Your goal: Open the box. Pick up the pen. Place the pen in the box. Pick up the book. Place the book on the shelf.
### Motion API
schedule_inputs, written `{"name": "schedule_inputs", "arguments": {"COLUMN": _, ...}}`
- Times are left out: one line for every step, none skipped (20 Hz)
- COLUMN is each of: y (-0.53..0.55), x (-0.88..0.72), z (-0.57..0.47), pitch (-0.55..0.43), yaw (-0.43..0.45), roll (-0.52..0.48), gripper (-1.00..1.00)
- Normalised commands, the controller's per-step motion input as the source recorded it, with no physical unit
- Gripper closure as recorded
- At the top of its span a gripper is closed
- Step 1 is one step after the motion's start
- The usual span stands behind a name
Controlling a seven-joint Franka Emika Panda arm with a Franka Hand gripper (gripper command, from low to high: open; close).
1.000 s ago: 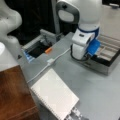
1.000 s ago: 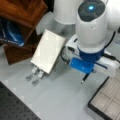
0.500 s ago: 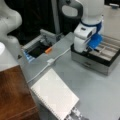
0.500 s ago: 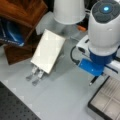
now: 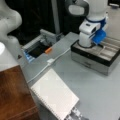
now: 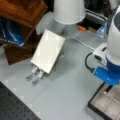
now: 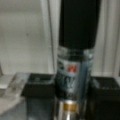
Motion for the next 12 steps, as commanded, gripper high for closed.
{"name": "schedule_inputs", "arguments": {"y": 0.38, "x": 0.16, "z": -0.05, "pitch": 0.066, "yaw": -0.035, "roll": -0.059, "gripper": 1.0}}
{"name": "schedule_inputs", "arguments": {"y": 0.34, "x": 0.17, "z": -0.03, "pitch": 0.073, "yaw": 0.088, "roll": -0.094, "gripper": 1.0}}
{"name": "schedule_inputs", "arguments": {"y": 0.3, "x": 0.18, "z": -0.03, "pitch": 0.065, "yaw": 0.142, "roll": -0.114, "gripper": 1.0}}
{"name": "schedule_inputs", "arguments": {"y": 0.24, "x": 0.2, "z": -0.01, "pitch": 0.065, "yaw": 0.147, "roll": -0.124, "gripper": 1.0}}
{"name": "schedule_inputs", "arguments": {"y": 0.24, "x": 0.21, "z": -0.02, "pitch": 0.053, "yaw": 0.16, "roll": -0.151, "gripper": 1.0}}
{"name": "schedule_inputs", "arguments": {"y": 0.22, "x": 0.21, "z": -0.02, "pitch": 0.043, "yaw": 0.161, "roll": -0.165, "gripper": 1.0}}
{"name": "schedule_inputs", "arguments": {"y": 0.21, "x": 0.22, "z": -0.02, "pitch": 0.04, "yaw": 0.153, "roll": -0.169, "gripper": 1.0}}
{"name": "schedule_inputs", "arguments": {"y": 0.2, "x": 0.22, "z": -0.02, "pitch": 0.038, "yaw": 0.151, "roll": -0.168, "gripper": 1.0}}
{"name": "schedule_inputs", "arguments": {"y": 0.2, "x": 0.21, "z": -0.02, "pitch": 0.034, "yaw": 0.153, "roll": -0.169, "gripper": 1.0}}
{"name": "schedule_inputs", "arguments": {"y": 0.2, "x": 0.2, "z": -0.02, "pitch": 0.032, "yaw": 0.149, "roll": -0.171, "gripper": 1.0}}
{"name": "schedule_inputs", "arguments": {"y": 0.2, "x": 0.2, "z": -0.02, "pitch": 0.025, "yaw": 0.161, "roll": -0.177, "gripper": 1.0}}
{"name": "schedule_inputs", "arguments": {"y": 0.2, "x": 0.19, "z": -0.02, "pitch": 0.02, "yaw": 0.173, "roll": -0.177, "gripper": 1.0}}
